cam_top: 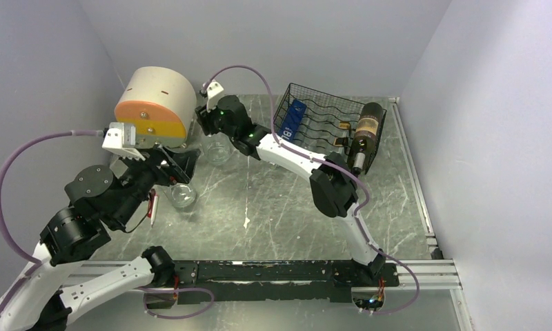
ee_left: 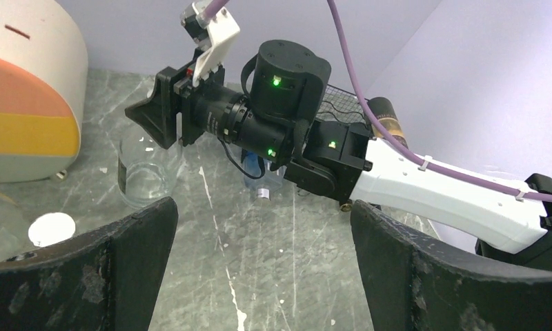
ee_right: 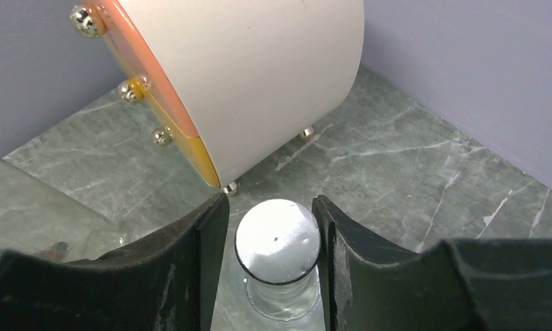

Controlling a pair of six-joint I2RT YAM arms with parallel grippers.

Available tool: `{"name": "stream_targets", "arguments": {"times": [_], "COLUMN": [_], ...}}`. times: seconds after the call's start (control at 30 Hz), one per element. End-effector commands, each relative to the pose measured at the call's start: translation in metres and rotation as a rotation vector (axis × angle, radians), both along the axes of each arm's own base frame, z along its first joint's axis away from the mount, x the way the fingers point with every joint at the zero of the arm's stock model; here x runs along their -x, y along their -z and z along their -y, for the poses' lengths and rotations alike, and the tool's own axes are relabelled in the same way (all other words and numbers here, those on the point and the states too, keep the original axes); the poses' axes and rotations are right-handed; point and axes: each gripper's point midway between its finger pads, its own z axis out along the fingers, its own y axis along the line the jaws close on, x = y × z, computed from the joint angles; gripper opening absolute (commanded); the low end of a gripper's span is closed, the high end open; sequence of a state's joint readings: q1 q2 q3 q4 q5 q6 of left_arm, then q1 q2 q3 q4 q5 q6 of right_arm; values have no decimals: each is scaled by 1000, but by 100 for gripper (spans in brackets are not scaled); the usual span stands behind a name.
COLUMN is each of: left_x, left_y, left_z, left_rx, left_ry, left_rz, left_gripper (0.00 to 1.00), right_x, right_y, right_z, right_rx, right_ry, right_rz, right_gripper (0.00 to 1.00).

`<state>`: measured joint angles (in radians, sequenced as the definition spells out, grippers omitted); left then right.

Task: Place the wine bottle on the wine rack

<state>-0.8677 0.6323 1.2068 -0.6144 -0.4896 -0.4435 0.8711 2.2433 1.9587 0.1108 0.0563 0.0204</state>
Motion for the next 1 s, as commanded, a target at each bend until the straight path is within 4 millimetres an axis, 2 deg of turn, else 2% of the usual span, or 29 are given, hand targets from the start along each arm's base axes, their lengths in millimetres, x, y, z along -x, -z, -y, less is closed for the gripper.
{"name": "stream_targets", "arguments": {"times": [0.0,0.13,0.27,0.37,0.4,0.57,0.7,0.83,0.97], "left_x": [-3,-3,-5,-7,-7,-9,-12,-14,-17], "left_y": [8,7,4,-2,-4,-1,5,9,13], "left_z": [4,6,11,7,6,7,6,8,10], "left_rx": [47,59,65,70,73,73,64,64,66], "left_ry": [-14,-9,9,-16,-22,-24,-41,-50,-57], "left_rz": [-17,-23,-7,-5,-3,8,-3,-11,-12], "left_gripper": [99,99,99,99,99,99,99,99,99], "right_x": [8,7,15,17,15,14,19,34,63], "right_y": [-15,-9,-2,4,5,11,3,-4,1], "right_z": [-9,-8,-5,-5,-4,1,9,26,54], "right_rx": [-13,18,32,40,42,51,34,25,11], "right_ry": [-26,-16,-34,-30,-23,0,8,32,71], "right_rz": [36,-1,-34,-63,-67,-56,-29,5,24], "right_gripper": [50,50,68,68,64,34,14,6,3]}}
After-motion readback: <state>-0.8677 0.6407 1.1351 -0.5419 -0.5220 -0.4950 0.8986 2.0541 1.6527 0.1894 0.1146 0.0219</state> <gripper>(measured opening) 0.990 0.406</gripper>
